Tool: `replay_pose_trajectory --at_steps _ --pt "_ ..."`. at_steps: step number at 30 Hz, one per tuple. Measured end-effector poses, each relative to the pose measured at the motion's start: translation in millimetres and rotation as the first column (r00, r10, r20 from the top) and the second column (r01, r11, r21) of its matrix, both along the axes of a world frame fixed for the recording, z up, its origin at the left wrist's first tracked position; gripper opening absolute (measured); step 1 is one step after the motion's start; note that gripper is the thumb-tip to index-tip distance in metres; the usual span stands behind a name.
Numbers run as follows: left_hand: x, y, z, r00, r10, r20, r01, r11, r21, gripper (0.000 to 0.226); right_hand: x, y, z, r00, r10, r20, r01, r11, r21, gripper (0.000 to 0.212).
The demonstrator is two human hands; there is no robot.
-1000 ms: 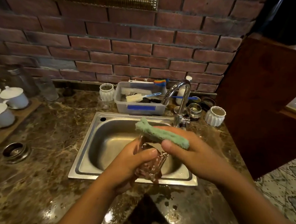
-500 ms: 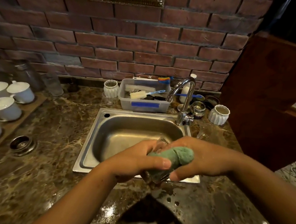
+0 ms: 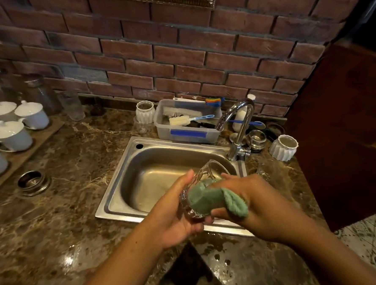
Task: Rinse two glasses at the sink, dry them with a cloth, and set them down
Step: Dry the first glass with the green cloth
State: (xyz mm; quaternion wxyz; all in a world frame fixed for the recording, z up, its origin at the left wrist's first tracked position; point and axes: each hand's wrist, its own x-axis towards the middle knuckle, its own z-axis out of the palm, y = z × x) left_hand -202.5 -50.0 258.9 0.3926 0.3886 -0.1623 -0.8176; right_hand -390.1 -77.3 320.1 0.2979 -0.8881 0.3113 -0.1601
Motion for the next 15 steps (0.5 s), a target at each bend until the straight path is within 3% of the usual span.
replay_pose_trajectory --at_steps 2,5,8,10,12,13,15 --pt "0.8 0.0 2.9 0.996 -0.031 -0.079 0.035 0.998 0.047 0.074 2.4 2.6 -2.8 1.000 0.015 -0.016 -0.016 0.995 -0.099 0.027" --pt "-0.9 -3.2 8.9 0.999 0.049 -0.007 -0.048 0.997 0.061 0.065 5.1 4.3 -9.1 0.998 -0.045 0.053 0.044 0.999 0.005 0.020" --pt "-7.8 -5.2 12.2 0.957 0.241 0.162 -0.244 0.970 -0.001 0.046 13.2 13.4 -15.6 0.961 -0.192 0.198 0.157 0.972 0.177 0.017" --pt "-9.0 -6.3 15.1 0.871 0.356 0.339 -0.307 0.932 -0.190 0.033 21.6 18.2 -22.1 0.891 -0.300 0.341 0.183 0.924 0.335 0.016" --pt "-6.4 -6.9 15.8 0.718 0.512 0.472 -0.195 0.798 -0.570 0.031 27.2 20.5 -29.0 0.787 -0.447 0.425 0.181 0.826 0.534 0.014" --pt "-3.0 -6.8 15.1 0.609 0.613 0.502 -0.054 0.664 -0.746 0.028 28.8 21.1 -31.6 0.714 -0.540 0.445 0.122 0.723 0.680 0.019" --pt "7.5 -7.0 9.0 0.424 0.761 0.490 0.250 0.421 -0.872 0.028 30.2 21.8 -32.1 0.580 -0.682 0.444 -0.070 0.502 0.862 0.035"
